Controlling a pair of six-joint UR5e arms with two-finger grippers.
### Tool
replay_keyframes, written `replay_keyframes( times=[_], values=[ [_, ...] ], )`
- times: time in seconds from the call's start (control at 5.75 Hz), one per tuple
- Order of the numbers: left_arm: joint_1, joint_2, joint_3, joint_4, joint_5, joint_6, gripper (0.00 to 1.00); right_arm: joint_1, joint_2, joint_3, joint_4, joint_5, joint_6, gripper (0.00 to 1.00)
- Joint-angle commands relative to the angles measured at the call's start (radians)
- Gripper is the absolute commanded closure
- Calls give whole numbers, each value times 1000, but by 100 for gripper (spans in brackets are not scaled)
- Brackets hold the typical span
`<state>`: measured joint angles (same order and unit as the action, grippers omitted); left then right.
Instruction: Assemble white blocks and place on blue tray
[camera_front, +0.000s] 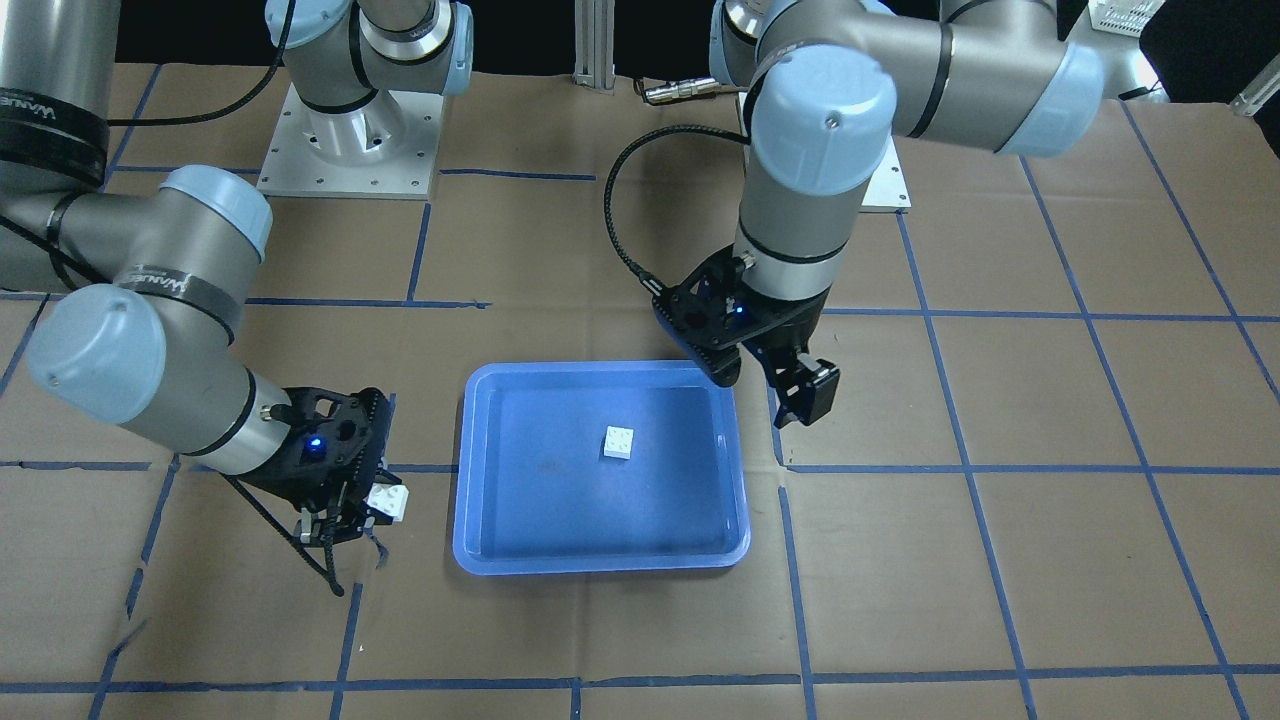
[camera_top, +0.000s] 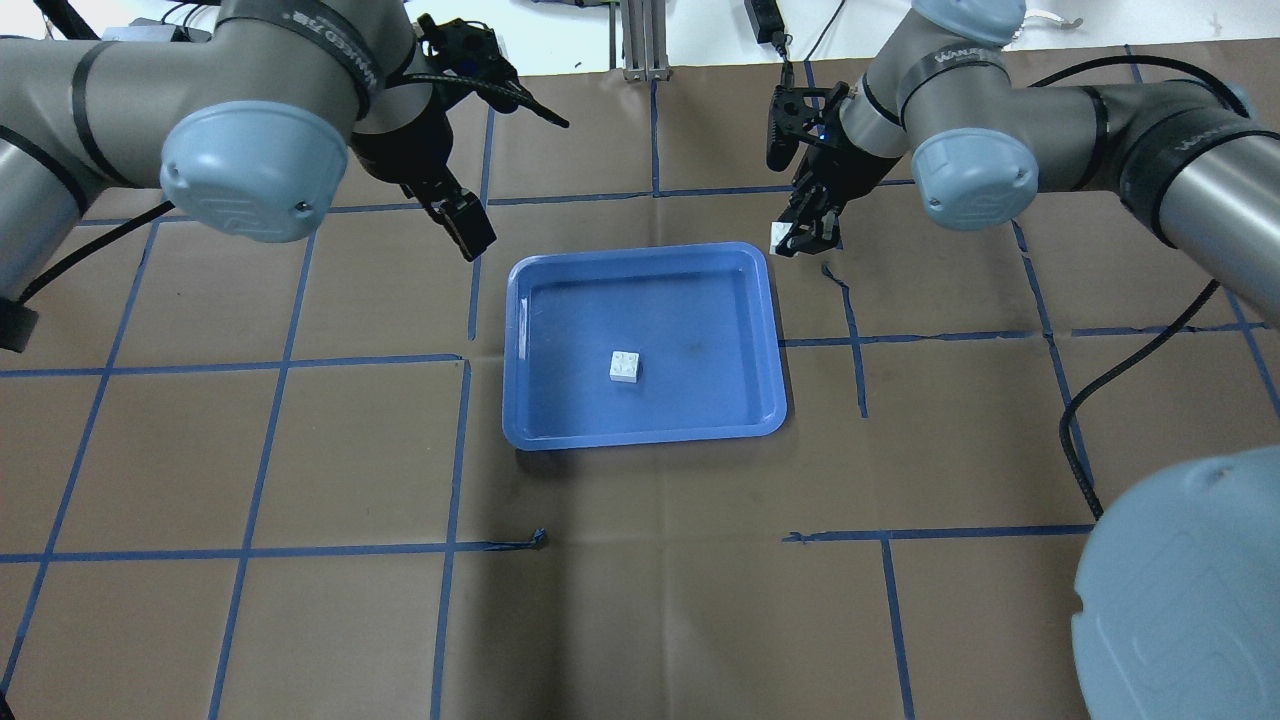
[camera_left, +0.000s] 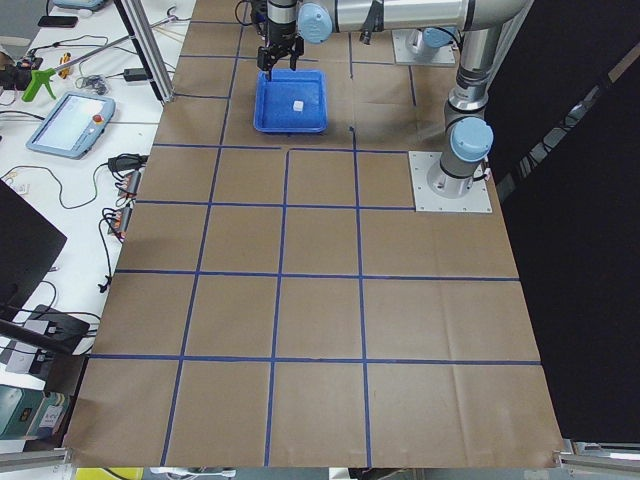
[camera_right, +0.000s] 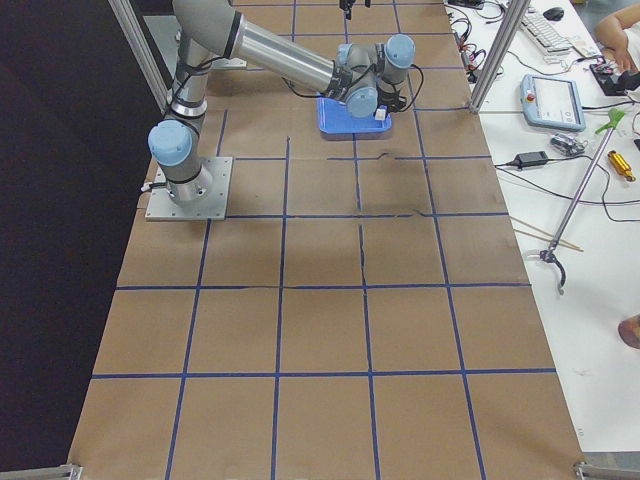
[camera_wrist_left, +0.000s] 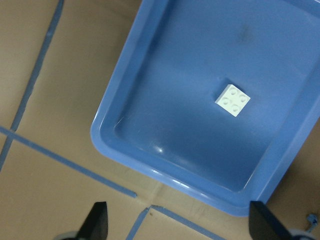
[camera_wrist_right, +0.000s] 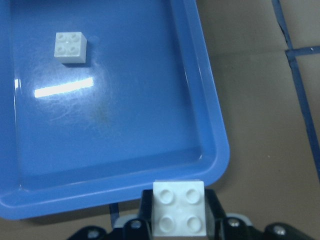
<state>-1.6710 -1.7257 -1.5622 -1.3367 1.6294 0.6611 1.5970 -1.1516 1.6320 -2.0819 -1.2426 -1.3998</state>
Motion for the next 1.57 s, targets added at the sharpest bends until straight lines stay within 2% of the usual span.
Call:
replay_keyframes(
  times=[0.0,0.17,0.52,1.04,1.39],
  values=[
    [33,78,-1,-107,0,-200,1,58,-5,128,-155,2,39,62],
    [49,93,-2,-143,-9,-353,1,92,3,179,-255,-1,56,62],
    [76,124,-2,-171,-14,-509,1,147,19,190,-305,0,21,62],
    [86,127,-2,-170,-14,-508,1,196,55,238,-412,3,69,62],
    [86,141,-5,-170,-6,-508,1,201,55,239,-411,0,134,62]
  ],
)
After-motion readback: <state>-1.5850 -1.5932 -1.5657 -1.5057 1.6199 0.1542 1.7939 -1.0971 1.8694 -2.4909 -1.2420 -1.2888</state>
